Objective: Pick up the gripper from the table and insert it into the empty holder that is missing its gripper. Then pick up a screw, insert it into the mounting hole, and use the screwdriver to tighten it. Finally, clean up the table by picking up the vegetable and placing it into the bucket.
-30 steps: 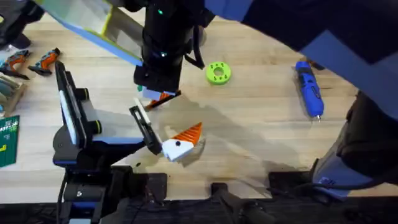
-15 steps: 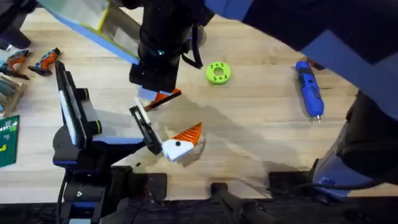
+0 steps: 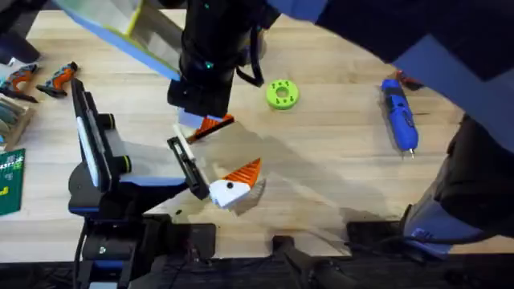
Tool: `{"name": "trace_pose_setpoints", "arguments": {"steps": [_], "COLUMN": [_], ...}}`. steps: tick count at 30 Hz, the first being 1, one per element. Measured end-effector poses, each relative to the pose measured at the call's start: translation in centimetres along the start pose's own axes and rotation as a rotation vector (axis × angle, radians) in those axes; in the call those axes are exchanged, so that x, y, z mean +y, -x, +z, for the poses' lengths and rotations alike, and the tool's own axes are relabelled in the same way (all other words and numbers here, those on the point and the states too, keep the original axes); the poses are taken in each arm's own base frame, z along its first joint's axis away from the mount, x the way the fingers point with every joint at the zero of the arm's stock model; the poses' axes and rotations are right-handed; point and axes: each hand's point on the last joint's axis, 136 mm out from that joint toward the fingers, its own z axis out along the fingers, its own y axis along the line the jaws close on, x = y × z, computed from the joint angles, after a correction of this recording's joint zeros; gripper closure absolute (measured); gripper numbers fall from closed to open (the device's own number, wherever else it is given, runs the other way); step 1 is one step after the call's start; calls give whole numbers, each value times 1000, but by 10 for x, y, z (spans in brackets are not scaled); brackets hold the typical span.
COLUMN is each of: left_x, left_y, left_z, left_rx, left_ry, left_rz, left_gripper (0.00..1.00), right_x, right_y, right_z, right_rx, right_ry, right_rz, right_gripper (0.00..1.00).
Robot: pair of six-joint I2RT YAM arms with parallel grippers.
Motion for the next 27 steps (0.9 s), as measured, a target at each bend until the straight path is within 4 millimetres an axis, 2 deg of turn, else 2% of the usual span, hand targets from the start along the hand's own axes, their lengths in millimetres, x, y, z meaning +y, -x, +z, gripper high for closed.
{"name": "trace_pose_setpoints", "arguments": {"steps": [7,27], "left_x": [0,0], "left_y": [0,0], "left_z": [0,0], "left_rx": [0,0], "left_ry": [0,0], "left_rz": [0,0], "left_gripper": [15,15], "right_x": [-6,-2], "right_y": [2,-1], "right_z": [-6,-6], "right_rx": [-16,-1], "right_ry": [-12,-3], "right_rz": [12,10], "right_gripper": [995,995]}}
